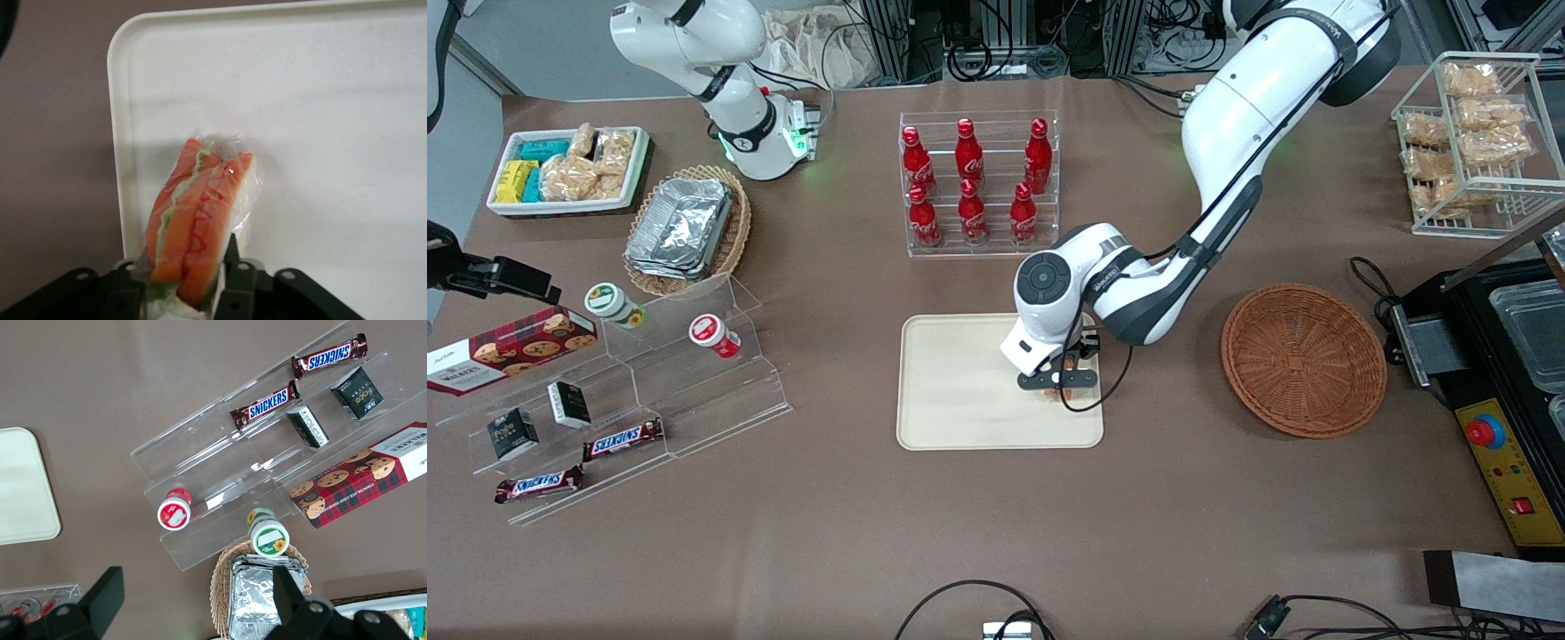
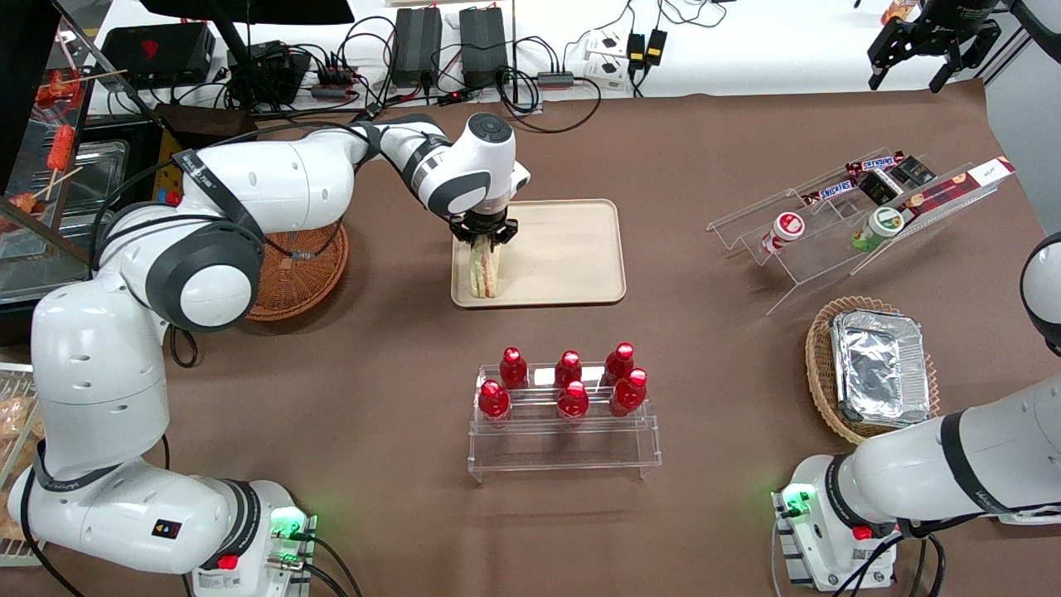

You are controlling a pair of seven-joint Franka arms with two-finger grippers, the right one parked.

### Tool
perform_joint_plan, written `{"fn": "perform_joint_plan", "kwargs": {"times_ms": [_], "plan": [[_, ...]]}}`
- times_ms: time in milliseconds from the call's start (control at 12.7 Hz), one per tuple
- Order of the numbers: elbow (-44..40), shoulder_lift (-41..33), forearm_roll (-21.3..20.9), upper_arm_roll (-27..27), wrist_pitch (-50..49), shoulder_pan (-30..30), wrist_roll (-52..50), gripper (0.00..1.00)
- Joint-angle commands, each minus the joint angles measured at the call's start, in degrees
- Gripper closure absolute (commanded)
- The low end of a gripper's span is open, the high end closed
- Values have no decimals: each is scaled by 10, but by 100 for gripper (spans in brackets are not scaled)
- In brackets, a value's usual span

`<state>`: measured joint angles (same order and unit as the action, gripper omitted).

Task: Place sandwich from basket to tray

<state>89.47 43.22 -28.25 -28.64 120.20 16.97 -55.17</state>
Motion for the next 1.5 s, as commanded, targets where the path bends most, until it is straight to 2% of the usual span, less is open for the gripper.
{"fn": "perform_joint_plan", "kwargs": {"times_ms": [0,552,1024,1182,1418], "plan": [[-22,11,-14,4,-6,10,-13,0],[-50,-6,-11,4,-16,0,-10,0],[-83,-63,-4,4,-72,-35,-12,0],[-88,-87,-4,4,-93,-49,-14,0],[-86,-129,0,2,-118,-107,-4,0]]}}
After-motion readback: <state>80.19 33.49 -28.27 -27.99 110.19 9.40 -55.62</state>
